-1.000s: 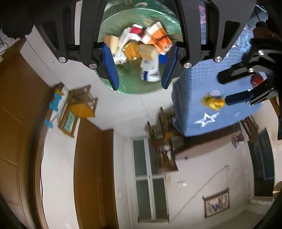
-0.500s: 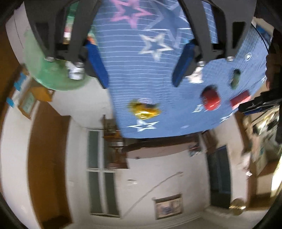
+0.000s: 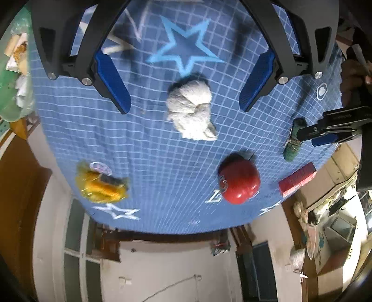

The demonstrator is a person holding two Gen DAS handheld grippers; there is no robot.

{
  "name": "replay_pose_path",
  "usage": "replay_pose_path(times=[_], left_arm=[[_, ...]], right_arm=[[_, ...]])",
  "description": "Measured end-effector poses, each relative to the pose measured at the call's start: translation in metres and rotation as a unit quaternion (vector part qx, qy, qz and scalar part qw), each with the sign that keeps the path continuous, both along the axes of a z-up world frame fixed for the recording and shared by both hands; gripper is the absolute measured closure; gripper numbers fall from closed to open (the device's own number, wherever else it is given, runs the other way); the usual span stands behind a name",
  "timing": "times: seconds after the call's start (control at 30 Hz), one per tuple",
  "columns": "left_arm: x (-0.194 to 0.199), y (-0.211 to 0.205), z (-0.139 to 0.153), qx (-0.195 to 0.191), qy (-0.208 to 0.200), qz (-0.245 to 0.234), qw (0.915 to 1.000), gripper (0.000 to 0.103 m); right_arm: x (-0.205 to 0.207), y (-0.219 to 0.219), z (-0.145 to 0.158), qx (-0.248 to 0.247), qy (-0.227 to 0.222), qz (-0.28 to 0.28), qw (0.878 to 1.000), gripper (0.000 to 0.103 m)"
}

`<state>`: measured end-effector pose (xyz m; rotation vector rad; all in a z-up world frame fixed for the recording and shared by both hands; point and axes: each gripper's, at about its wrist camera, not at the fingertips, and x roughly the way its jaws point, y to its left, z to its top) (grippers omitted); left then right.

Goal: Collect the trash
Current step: 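Grasp the green scrubber roll with the left tool while the right tool grasps the white cloth, then carry the green scrubber and white cloth over the green bin with both tools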

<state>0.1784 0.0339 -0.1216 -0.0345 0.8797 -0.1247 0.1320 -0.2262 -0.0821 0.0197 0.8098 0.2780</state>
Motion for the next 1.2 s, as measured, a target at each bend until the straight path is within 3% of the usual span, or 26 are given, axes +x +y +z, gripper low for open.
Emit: replay_pose_path(times=[0.1,0.23,0.3,0.37,0.4,0.43,0.5,0.7,0.93,1.07,1.2], left_arm=[[0.007,0.006,-0.007,-0.012,0.007,0.012,0.9998,0.024],[0.012,0.006,-0.013,-0.009,0.016,0.014,0.9997,0.044],[0.013,0.003,-0.014,-0.006,0.014,0.016,0.9998,0.047],[0.014,0.001,-0.015,-0.002,0.011,0.015,0.9998,0.055],[0.013,0.0,-0.015,-0.003,0.01,0.014,0.9998,0.063],[0.013,-0.001,-0.015,-0.007,0.009,0.014,0.9998,0.078],[0.011,-0.001,-0.014,-0.016,0.011,0.011,0.9997,0.083],[-0.009,-0.014,0.011,-0.01,-0.015,-0.01,0.9998,0.086],[-0.016,-0.096,0.059,0.004,-0.073,-0.105,0.9918,0.086],[-0.015,-0.165,0.084,0.001,-0.098,-0.179,0.9789,0.086],[-0.018,-0.251,0.106,0.007,-0.13,-0.261,0.9567,0.086]], right_arm=[[0.008,0.002,-0.008,0.002,0.02,0.006,1.0,0.021],[0.016,0.008,-0.019,-0.001,0.039,0.013,0.999,0.04],[0.018,0.008,-0.022,-0.002,0.044,0.01,0.999,0.05],[0.019,0.006,-0.025,-0.004,0.047,0.006,0.999,0.064],[0.019,0.007,-0.026,-0.004,0.046,0.005,0.999,0.064],[0.019,0.007,-0.027,0.002,0.045,0.006,0.999,0.067],[0.016,0.005,-0.024,0.007,0.04,0.005,0.999,0.069],[-0.007,-0.001,-0.001,0.022,-0.006,0.006,1.0,0.07],[-0.046,-0.042,0.049,0.026,-0.077,-0.039,0.996,0.07],[-0.065,-0.084,0.073,0.015,-0.103,-0.091,0.99,0.07],[-0.084,-0.141,0.091,0.0,-0.109,-0.164,0.98,0.07]])
